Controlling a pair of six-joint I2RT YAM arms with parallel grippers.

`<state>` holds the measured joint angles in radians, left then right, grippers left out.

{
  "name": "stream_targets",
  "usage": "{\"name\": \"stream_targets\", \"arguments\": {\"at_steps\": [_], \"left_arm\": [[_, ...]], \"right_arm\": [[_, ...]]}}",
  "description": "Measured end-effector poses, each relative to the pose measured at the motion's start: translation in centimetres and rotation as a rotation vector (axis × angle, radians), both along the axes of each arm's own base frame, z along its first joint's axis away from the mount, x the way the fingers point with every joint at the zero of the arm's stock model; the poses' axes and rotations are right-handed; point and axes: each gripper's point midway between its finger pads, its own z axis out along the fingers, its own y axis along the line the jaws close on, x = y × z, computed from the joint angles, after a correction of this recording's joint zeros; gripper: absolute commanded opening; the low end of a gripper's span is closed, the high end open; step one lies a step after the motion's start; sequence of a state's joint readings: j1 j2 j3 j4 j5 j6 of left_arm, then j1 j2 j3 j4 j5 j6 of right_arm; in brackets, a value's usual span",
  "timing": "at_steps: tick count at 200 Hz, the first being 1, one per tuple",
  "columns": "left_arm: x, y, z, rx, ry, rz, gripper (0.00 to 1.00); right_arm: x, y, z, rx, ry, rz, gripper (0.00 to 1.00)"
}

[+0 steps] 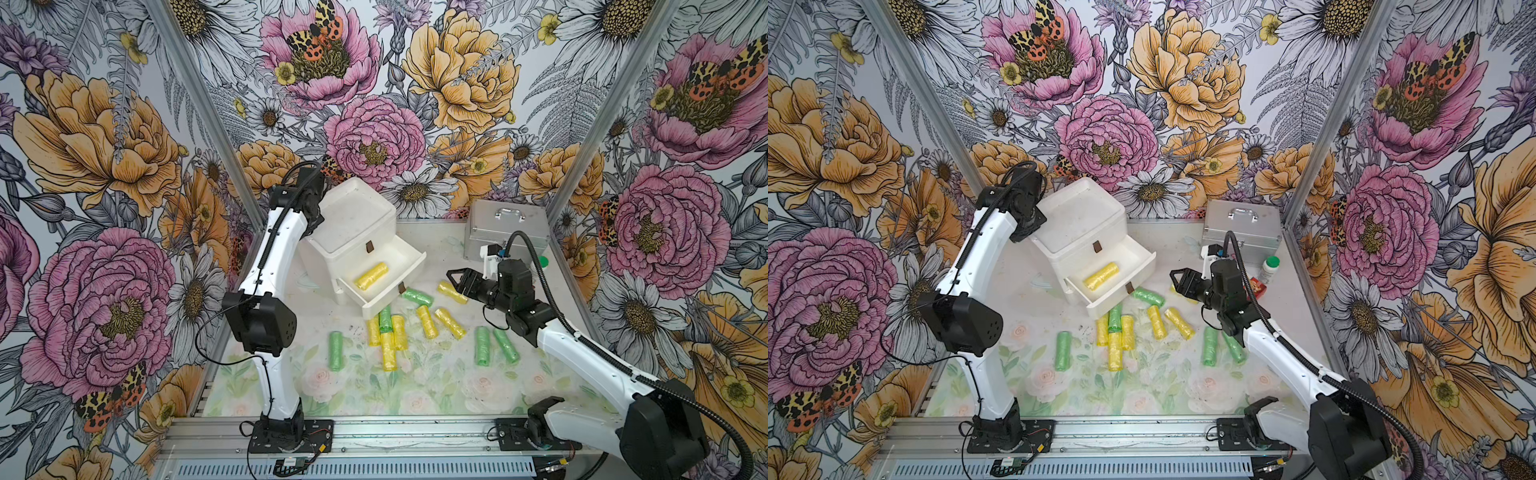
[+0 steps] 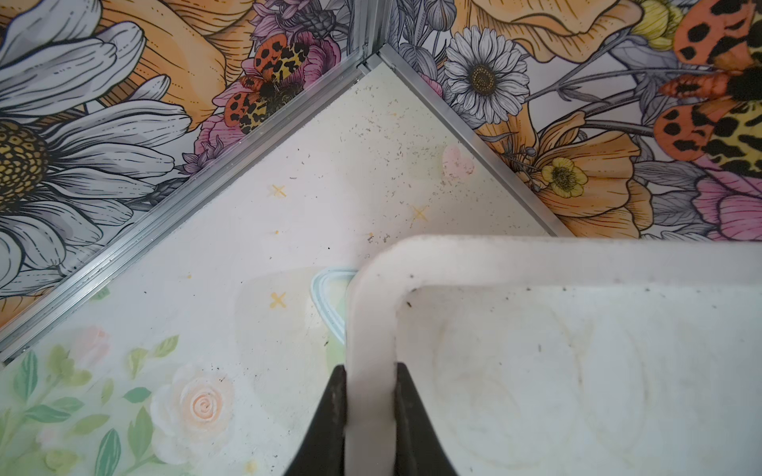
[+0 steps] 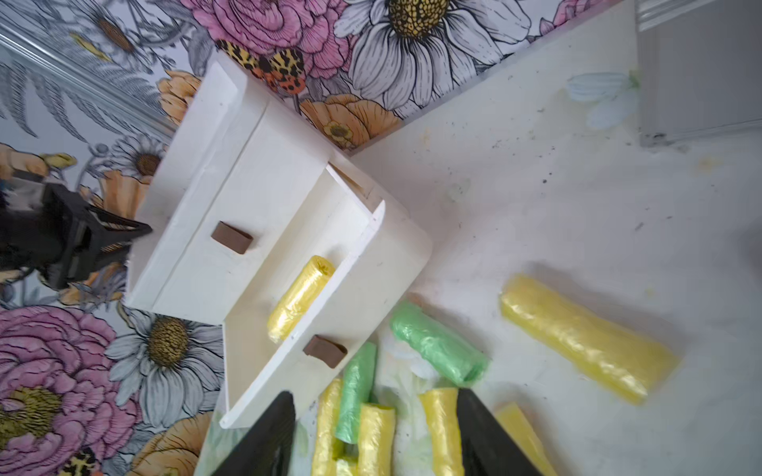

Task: Sort the rolls of trash bags by color and place them into the drawer
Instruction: Pick up the roll of trash bags from the center of the board.

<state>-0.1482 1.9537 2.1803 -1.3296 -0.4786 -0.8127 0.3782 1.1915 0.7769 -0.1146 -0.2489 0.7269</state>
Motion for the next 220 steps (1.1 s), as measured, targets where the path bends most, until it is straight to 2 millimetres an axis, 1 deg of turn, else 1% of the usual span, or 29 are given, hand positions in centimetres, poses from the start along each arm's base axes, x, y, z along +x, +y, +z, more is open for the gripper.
{"name": "stream_targets", "arguments": {"at_steps": [30, 47, 59, 88, 124, 160, 178, 203, 220], "left_arm": [[0.0, -0.2, -0.1, -0.011, 0.001, -0.006, 0.0], [0.0, -0.3, 0.0, -0.018, -0.001, -0.01, 0.0], [0.0, -0.4, 0.0, -0.021, -0.001, -0.012, 0.0], [0.0, -0.4, 0.0, -0.033, -0.01, -0.017, 0.0], [0.1, -0.5, 0.0, -0.046, -0.023, -0.02, 0.0], [0.1, -0.5, -0.1, -0.047, -0.025, -0.02, 0.0], [0.1, -0.5, -0.1, -0.047, -0.026, -0.02, 0.0], [0.1, -0.5, -0.1, -0.048, -0.026, -0.02, 0.0], [0.1, -0.5, -0.1, -0.051, -0.027, -0.021, 0.0]], "right_arm": [[-1.8, -1.2, -5.3, -0.162, 0.157, 0.04, 0.63], [-2.8, -1.8, -7.0, -0.232, 0.208, 0.067, 0.63], [-3.3, -2.1, -7.8, -0.269, 0.228, 0.084, 0.63], [-4.1, -2.8, -9.1, -0.34, 0.26, 0.116, 0.63], [-4.5, -2.8, -10.1, -0.388, 0.275, 0.16, 0.63], [-5.4, -1.6, -11.8, -0.437, 0.308, 0.236, 0.63], [-5.6, -0.8, -12.3, -0.464, 0.311, 0.271, 0.62], [-5.1, -0.1, -12.5, -0.502, 0.3, 0.297, 0.62], [-4.5, -0.1, -12.6, -0.526, 0.29, 0.3, 0.62]]}}
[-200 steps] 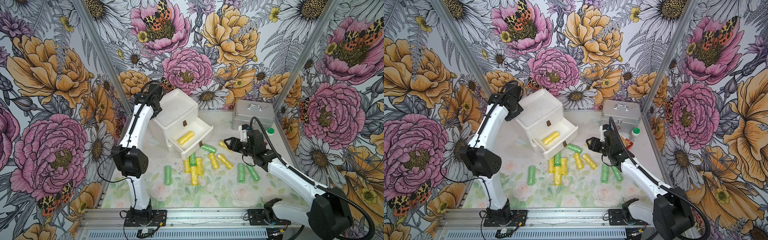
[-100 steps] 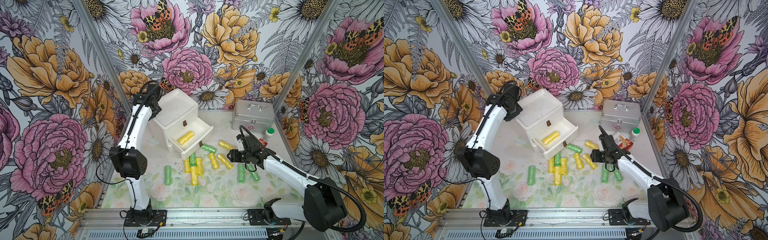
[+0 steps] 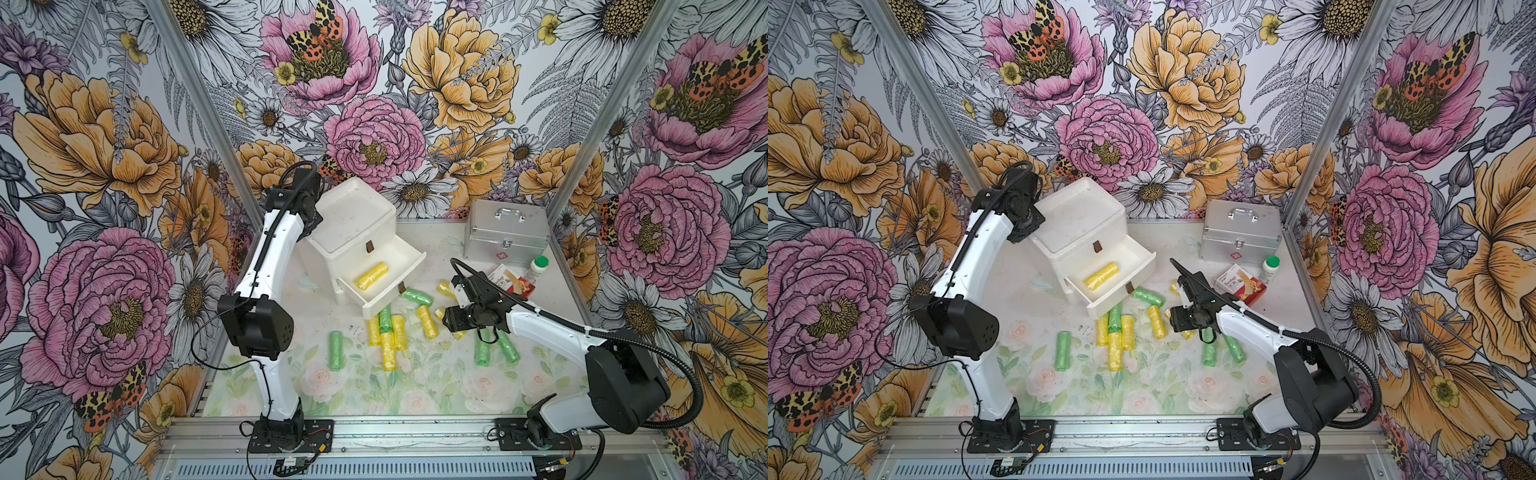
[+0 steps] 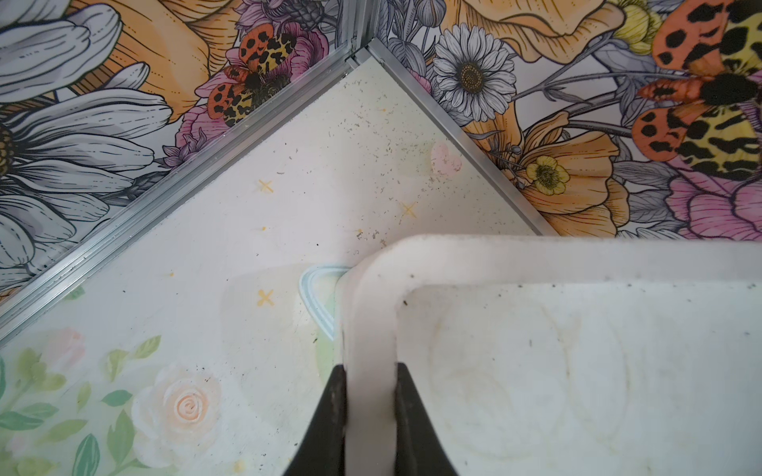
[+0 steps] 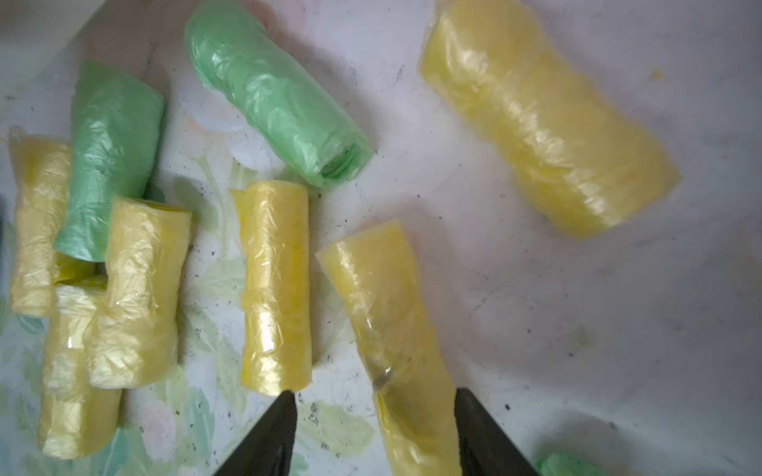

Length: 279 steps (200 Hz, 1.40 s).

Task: Sort the rolls of trash bags by color and place them into the drawer
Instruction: Pick up the roll of trash bags from the center of the board, then place the roll of trash bags in the drawer.

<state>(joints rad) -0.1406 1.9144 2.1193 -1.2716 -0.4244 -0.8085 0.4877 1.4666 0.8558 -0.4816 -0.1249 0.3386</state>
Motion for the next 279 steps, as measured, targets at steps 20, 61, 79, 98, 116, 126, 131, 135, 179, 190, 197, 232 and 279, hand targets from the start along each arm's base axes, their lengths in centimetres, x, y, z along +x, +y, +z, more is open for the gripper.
{"name": "stream_targets", "arguments": {"at_steps": [20, 61, 79, 98, 116, 126, 131, 135, 179, 190, 197, 232, 279], "left_arm": [[0.0, 0.0, 0.0, -0.003, 0.0, -0.001, 0.0], [0.0, -0.1, 0.0, -0.003, -0.001, -0.002, 0.0], [0.0, -0.1, 0.0, -0.004, -0.001, -0.002, 0.0], [0.0, -0.1, 0.0, -0.004, -0.002, -0.002, 0.0], [0.0, -0.1, -0.1, -0.005, -0.001, -0.002, 0.0], [0.0, -0.1, -0.1, -0.005, -0.001, -0.003, 0.0], [0.0, -0.1, -0.1, -0.005, -0.001, -0.003, 0.0], [0.0, -0.1, 0.0, -0.005, -0.002, -0.003, 0.0], [0.0, -0.1, 0.0, -0.006, -0.006, -0.003, 0.0], [0.0, -0.1, -0.1, -0.006, -0.007, -0.003, 0.0], [0.0, -0.1, -0.1, -0.006, -0.008, -0.003, 0.0], [0.0, -0.1, -0.1, -0.006, -0.009, -0.002, 0.0], [0.0, -0.1, -0.1, -0.007, -0.016, -0.002, 0.0]], "right_arm": [[0.8, 0.0, -0.6, -0.035, -0.002, 0.013, 0.61], [0.7, -0.3, -3.7, -0.099, 0.071, 0.033, 0.58], [0.6, -0.4, -4.5, -0.114, 0.09, 0.036, 0.49], [0.8, -0.4, -4.5, -0.117, 0.087, 0.037, 0.27], [0.9, -0.2, -4.2, -0.11, 0.081, 0.034, 0.21], [0.9, -0.1, -3.8, -0.101, 0.076, 0.027, 0.21], [0.9, 0.0, -3.5, -0.091, 0.073, 0.022, 0.21], [0.9, 0.0, -3.1, -0.08, 0.067, 0.015, 0.2], [2.9, 2.6, 6.8, 0.166, -0.071, -0.089, 0.2], [4.0, 3.7, 10.3, 0.251, -0.114, -0.124, 0.2], [4.7, 4.3, 12.4, 0.301, -0.14, -0.145, 0.2], [6.5, 7.4, 19.1, 0.486, -0.181, -0.252, 0.2], [7.2, 11.7, 17.3, 0.591, -0.06, -0.469, 0.19]]}}
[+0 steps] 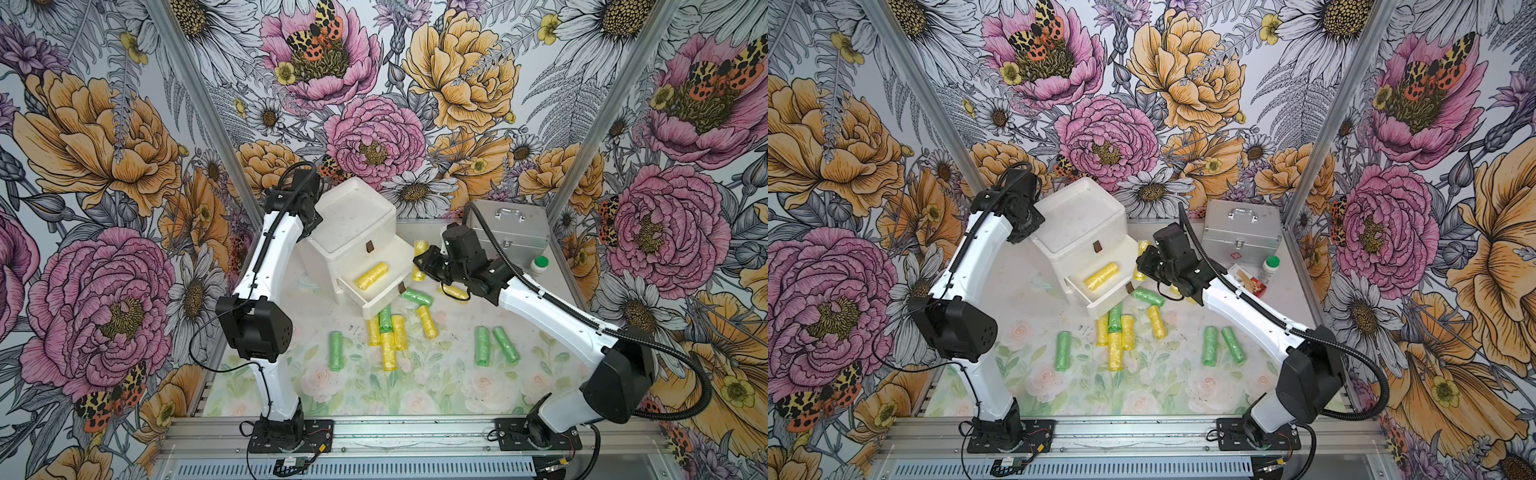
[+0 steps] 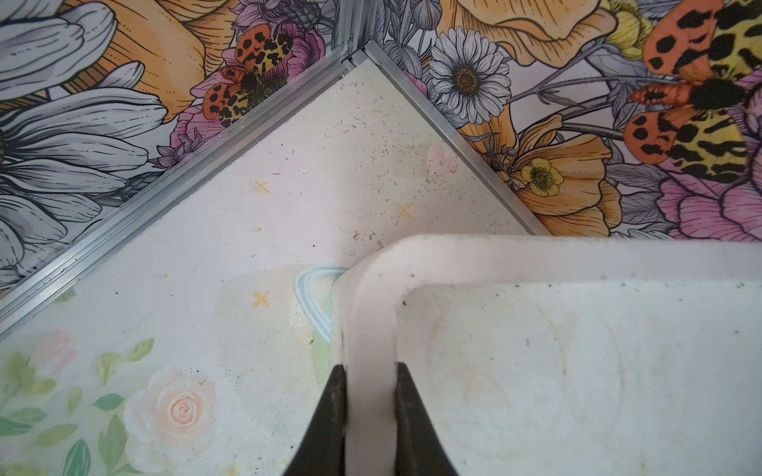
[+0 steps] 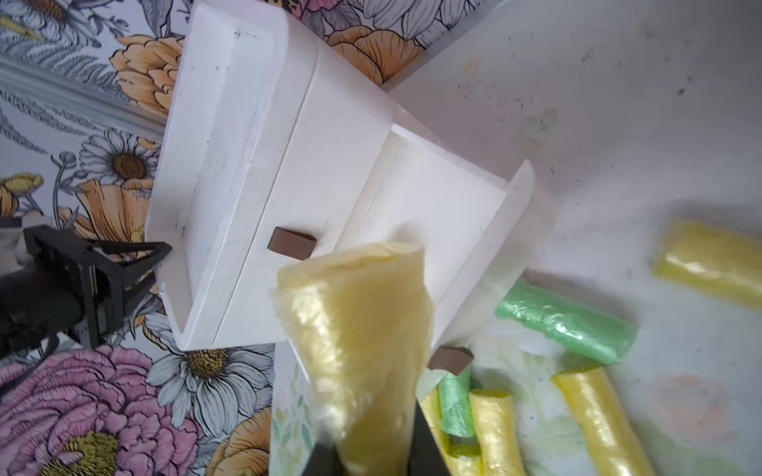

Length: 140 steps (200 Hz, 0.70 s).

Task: Sort the rolls of trash bags by color and place them into the drawer
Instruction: Place the roll of trash bags in the drawer.

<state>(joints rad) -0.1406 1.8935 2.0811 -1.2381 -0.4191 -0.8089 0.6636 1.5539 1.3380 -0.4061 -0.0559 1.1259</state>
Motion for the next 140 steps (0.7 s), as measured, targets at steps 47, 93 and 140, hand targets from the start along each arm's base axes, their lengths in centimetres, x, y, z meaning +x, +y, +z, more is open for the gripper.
{"name": "stream_targets", "arguments": {"at_steps": [47, 93, 140], "left_arm": [[0.0, 0.0, 0.0, 0.0, -0.001, 0.0, 0.0], [0.0, 0.0, 0.0, -0.001, -0.006, 0.0, 0.0], [0.0, 0.0, -0.1, -0.002, -0.011, 0.0, 0.0]], "right_arm": [[1.0, 2.4, -3.3, 0.072, 0.112, -0.149, 0.19], [2.9, 4.3, -2.0, 0.161, 0.116, -0.22, 0.19], [2.8, 6.8, -3.0, 0.207, 0.162, -0.236, 0.22]]}}
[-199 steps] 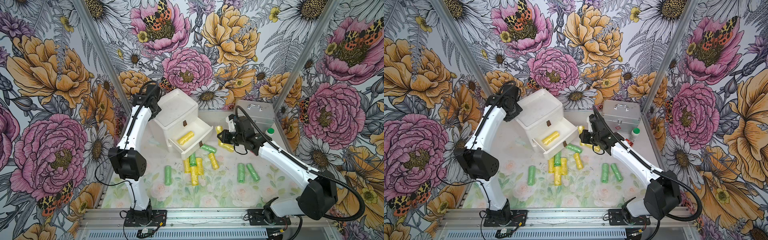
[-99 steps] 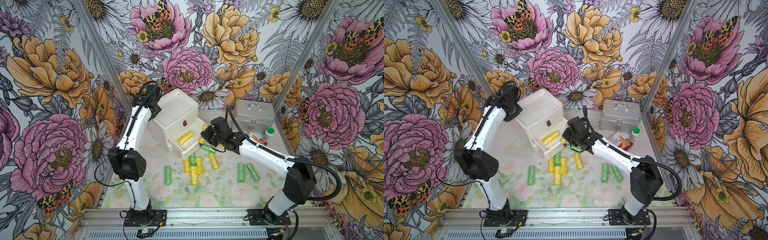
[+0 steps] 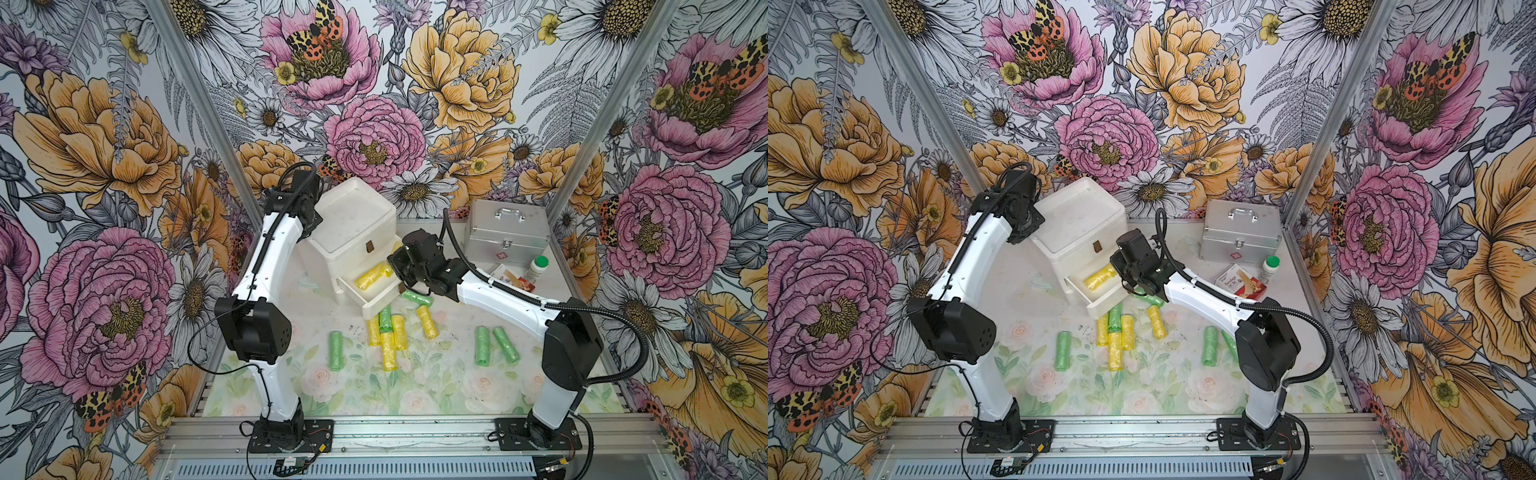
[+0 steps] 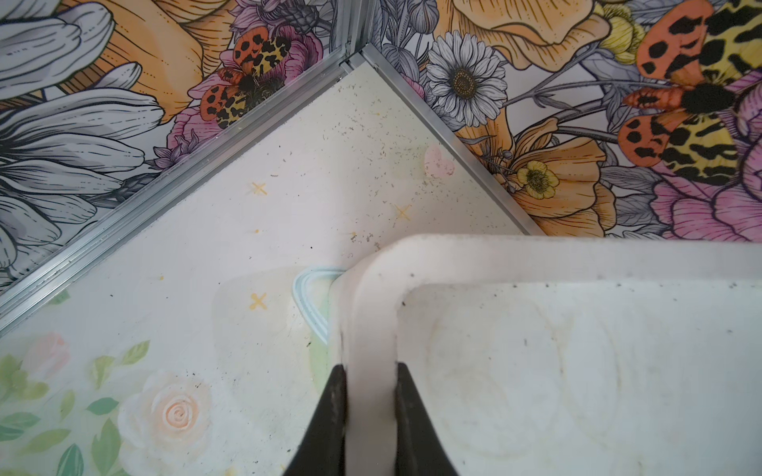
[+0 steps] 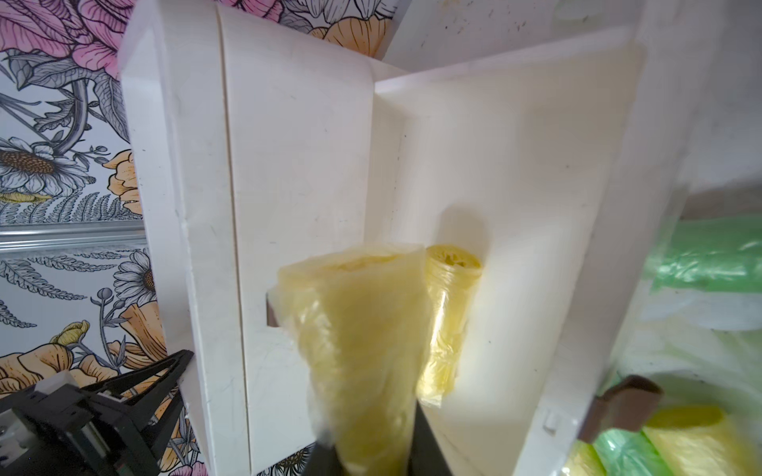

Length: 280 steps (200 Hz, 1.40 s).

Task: Sort the rolls of trash bags by color and place them into the drawer
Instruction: Place the roll of trash bags in the drawer, then pick up the roll of trash bags from the center of the board.

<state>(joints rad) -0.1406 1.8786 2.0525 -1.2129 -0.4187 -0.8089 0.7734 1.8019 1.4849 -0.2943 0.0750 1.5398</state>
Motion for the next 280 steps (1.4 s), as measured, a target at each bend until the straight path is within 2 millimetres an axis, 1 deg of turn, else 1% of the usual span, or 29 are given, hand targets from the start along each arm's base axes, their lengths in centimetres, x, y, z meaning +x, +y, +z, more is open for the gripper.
{"name": "stream_targets", "arguments": {"at_steps": [20, 36, 44, 55, 65, 84, 112, 137, 144, 159, 178, 207, 222, 244, 266, 280], "left_arm": [[0.0, 0.0, 0.0, 0.0, -0.002, 0.0, 0.0], [0.0, 0.0, 0.0, -0.001, -0.003, 0.0, 0.0], [0.0, 0.0, 0.0, 0.0, -0.004, 0.0, 0.0], [0.0, 0.0, 0.0, -0.001, -0.005, 0.0, 0.0], [0.0, 0.0, 0.0, -0.001, -0.006, 0.0, 0.0], [0.0, 0.0, 0.0, -0.001, -0.007, 0.0, 0.0], [0.0, 0.0, 0.0, -0.002, -0.01, 0.0, 0.0], [0.0, 0.0, 0.0, -0.002, -0.011, 0.0, 0.0], [0.0, 0.0, 0.0, -0.002, -0.011, 0.0, 0.0], [0.0, 0.0, 0.0, -0.002, -0.012, 0.0, 0.0], [0.0, 0.0, 0.0, -0.002, -0.012, 0.0, 0.0], [0.0, 0.0, 0.0, -0.002, -0.015, -0.001, 0.0], [0.0, 0.0, -0.1, -0.002, -0.015, -0.001, 0.0], [0.0, -0.1, -0.1, -0.002, -0.017, -0.002, 0.0], [0.0, -0.1, -0.2, 0.009, -0.023, -0.001, 0.0], [0.0, -0.2, -0.2, 0.019, -0.027, 0.0, 0.0]], "right_arm": [[-0.3, 0.6, -1.3, -0.001, 0.032, -0.004, 0.25], [-0.9, 1.2, -1.5, 0.006, 0.046, 0.0, 0.3], [-1.0, 1.4, -1.5, 0.01, 0.048, 0.003, 0.37], [-1.2, 1.6, -1.5, 0.021, 0.055, -0.001, 0.51], [-1.3, 1.7, -1.5, 0.018, 0.054, 0.006, 0.58], [-1.4, 1.8, -1.5, 0.026, 0.06, 0.005, 0.62], [-1.6, 2.1, -1.5, 0.027, 0.061, 0.015, 0.73], [-1.9, 1.9, -2.1, 0.017, 0.067, 0.021, 0.81], [-1.9, 1.9, -2.0, 0.019, 0.059, 0.027, 0.83], [-2.2, 1.6, -1.5, 0.016, 0.039, 0.041, 0.83], [-3.0, 0.8, -0.5, 0.002, 0.016, 0.063, 0.8], [-4.2, -0.3, 2.1, 0.008, -0.024, 0.09, 0.8], [-4.9, -0.8, 3.3, 0.016, -0.029, 0.104, 0.83], [-6.1, -1.4, 4.2, 0.018, -0.019, 0.128, 0.91], [-7.4, -2.0, 5.4, 0.026, -0.009, 0.151, 0.96], [-8.2, -2.7, 6.8, 0.038, -0.023, 0.16, 0.99]]}}
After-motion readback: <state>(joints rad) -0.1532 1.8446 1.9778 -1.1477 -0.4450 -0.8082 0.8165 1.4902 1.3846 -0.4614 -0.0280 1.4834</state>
